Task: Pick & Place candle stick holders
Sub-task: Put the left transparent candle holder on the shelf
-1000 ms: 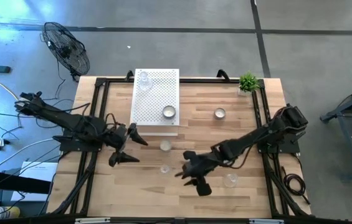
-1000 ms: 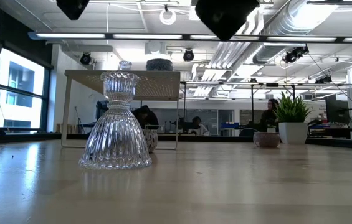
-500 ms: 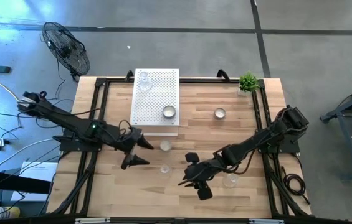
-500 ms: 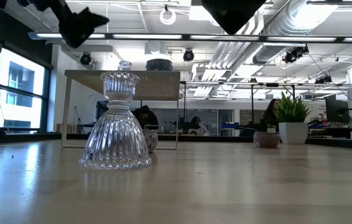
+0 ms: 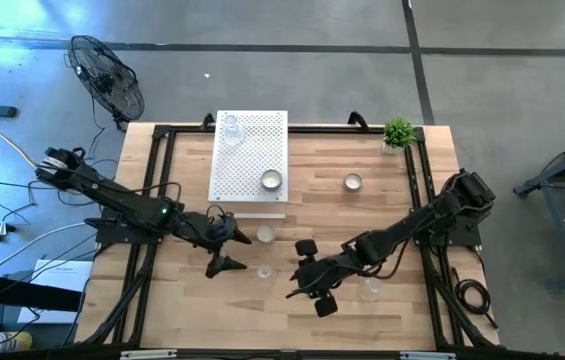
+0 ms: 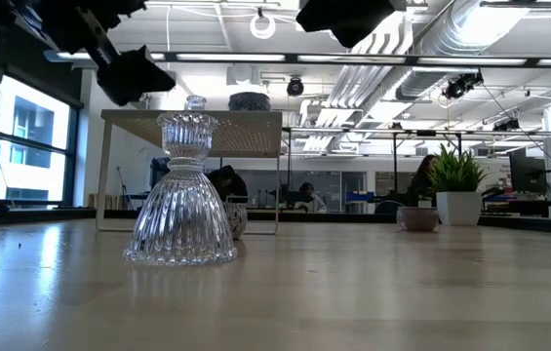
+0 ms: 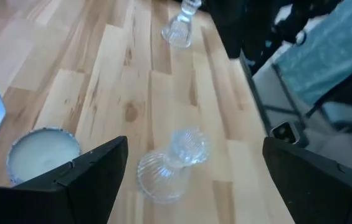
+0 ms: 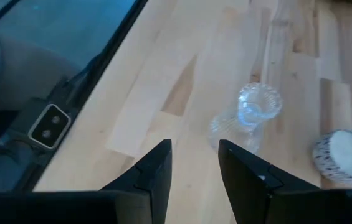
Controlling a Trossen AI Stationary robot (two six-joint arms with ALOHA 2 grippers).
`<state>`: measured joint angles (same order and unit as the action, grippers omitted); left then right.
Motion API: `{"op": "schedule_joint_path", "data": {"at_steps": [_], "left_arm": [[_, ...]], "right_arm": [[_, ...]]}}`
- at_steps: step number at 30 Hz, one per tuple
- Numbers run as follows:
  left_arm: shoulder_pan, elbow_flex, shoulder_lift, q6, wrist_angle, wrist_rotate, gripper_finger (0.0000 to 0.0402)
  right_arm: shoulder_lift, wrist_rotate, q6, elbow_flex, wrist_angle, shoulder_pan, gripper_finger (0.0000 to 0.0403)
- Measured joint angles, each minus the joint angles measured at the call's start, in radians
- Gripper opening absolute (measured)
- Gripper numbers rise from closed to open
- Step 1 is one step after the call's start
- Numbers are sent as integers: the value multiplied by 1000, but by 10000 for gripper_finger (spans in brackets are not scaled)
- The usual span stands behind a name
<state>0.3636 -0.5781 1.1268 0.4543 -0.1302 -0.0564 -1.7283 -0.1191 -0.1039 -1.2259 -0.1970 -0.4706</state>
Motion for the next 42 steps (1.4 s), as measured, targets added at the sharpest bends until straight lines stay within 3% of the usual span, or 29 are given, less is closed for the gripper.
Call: {"op": "schedule_joint_path", "data": {"at_steps": [12, 24, 42], "left_arm": [[136, 0, 109, -343, -150, -185, 366], [147, -1, 246, -263, -184, -258, 366], [147, -1, 413, -258, -407, -237, 366]], "right_arm": [[0, -9, 34, -1, -1, 1, 126], [0, -10, 16, -1, 0, 1, 126], [0, -10, 34, -1, 27, 1, 126]]}}
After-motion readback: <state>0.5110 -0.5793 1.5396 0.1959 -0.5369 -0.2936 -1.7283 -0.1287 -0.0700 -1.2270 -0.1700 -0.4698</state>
